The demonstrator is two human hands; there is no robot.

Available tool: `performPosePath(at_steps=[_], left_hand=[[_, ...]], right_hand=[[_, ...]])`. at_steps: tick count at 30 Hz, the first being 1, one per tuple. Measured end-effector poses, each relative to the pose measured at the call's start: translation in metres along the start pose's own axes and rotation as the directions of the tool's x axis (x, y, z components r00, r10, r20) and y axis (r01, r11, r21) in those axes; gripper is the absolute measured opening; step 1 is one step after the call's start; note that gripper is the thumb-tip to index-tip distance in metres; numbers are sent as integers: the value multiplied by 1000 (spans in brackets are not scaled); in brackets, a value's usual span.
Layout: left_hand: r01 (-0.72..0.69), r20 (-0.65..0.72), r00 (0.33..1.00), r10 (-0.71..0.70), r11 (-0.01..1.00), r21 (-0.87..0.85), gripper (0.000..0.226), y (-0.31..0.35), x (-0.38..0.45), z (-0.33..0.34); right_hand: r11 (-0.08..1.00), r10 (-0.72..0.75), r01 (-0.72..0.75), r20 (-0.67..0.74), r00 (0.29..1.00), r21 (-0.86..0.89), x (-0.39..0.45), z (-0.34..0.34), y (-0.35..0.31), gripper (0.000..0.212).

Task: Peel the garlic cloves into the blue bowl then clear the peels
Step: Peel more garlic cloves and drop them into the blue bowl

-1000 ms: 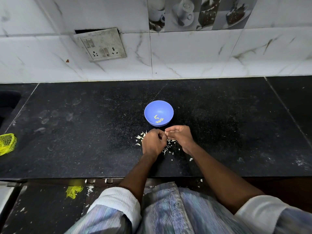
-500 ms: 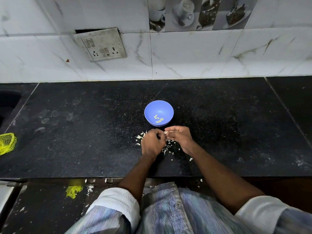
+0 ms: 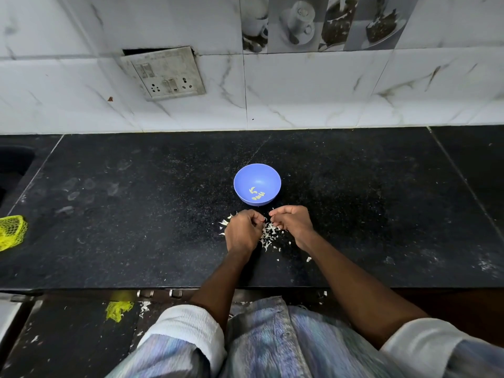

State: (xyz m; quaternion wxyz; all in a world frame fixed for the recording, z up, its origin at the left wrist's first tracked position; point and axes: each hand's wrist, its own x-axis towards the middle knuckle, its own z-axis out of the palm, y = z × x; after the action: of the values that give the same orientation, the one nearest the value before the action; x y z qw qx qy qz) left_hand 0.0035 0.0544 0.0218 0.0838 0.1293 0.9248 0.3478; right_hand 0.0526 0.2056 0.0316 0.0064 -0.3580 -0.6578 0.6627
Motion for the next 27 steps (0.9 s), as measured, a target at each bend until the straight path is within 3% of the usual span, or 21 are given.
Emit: performPosePath(at_steps=[3,6,10,19,27], left_hand=[[-57,21,998,56,998,22,25,-2,0,3],[-37,-9,999,37,999,39,7,-1,0,3],[8,-23,1000,-7,999,31,9,1,1,2],[-190,59,976,208,955,-228,52,-1,1,6],[-196,12,978,209,934,-300,48,-5,9,11]], right_hand=[[999,-3,3,-9,1000,-39,3,0,2,10],[998,-13,13,-4,1000,-61,4,-1,5,8],[999,8,-9,-18,1000,-49,4,-1,5,15],[989,54,-56,23,998,139,1,0,-4,17],[993,69,-75,68,995,88,3,1,-2,11]])
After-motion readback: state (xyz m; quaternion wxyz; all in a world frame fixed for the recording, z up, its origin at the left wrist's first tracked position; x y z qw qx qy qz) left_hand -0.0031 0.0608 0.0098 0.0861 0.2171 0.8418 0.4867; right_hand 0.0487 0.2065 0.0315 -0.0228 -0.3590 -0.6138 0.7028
